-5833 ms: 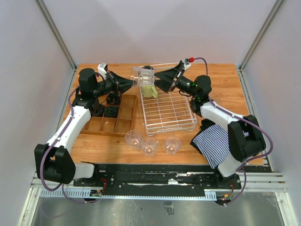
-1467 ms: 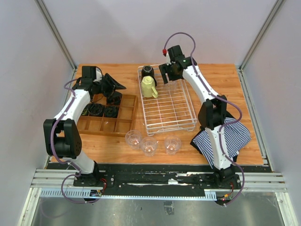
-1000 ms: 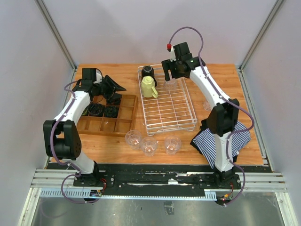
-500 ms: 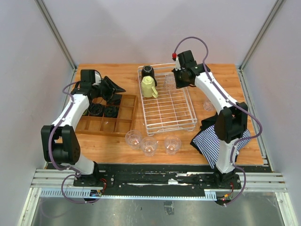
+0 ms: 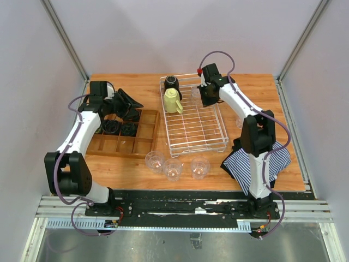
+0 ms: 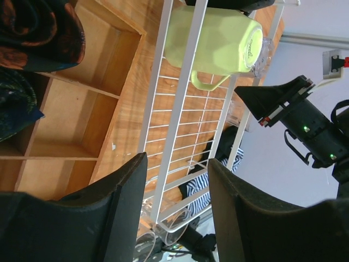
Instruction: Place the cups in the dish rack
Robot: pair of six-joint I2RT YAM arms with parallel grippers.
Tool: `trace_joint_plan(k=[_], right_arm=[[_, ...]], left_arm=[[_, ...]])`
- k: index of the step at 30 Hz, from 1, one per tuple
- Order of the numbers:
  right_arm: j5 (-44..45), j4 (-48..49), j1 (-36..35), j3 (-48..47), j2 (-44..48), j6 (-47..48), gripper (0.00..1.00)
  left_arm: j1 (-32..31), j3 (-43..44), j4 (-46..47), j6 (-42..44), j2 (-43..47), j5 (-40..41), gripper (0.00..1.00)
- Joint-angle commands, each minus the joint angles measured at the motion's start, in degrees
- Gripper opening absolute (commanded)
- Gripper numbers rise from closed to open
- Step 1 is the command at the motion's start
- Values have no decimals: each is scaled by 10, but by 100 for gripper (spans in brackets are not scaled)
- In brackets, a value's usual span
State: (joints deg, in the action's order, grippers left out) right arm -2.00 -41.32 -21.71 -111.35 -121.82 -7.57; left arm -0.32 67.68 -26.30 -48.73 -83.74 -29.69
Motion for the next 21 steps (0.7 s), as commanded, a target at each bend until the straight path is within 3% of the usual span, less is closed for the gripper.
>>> trace_joint_plan(k=[1,21], right_arm=[[13,33,3,-20,-6,5,1],[18,92,1,-90,-92,20,1]], left_arm=[[12,13,-27,18,28,11,53],[16,8,-77,33,60,42,53]])
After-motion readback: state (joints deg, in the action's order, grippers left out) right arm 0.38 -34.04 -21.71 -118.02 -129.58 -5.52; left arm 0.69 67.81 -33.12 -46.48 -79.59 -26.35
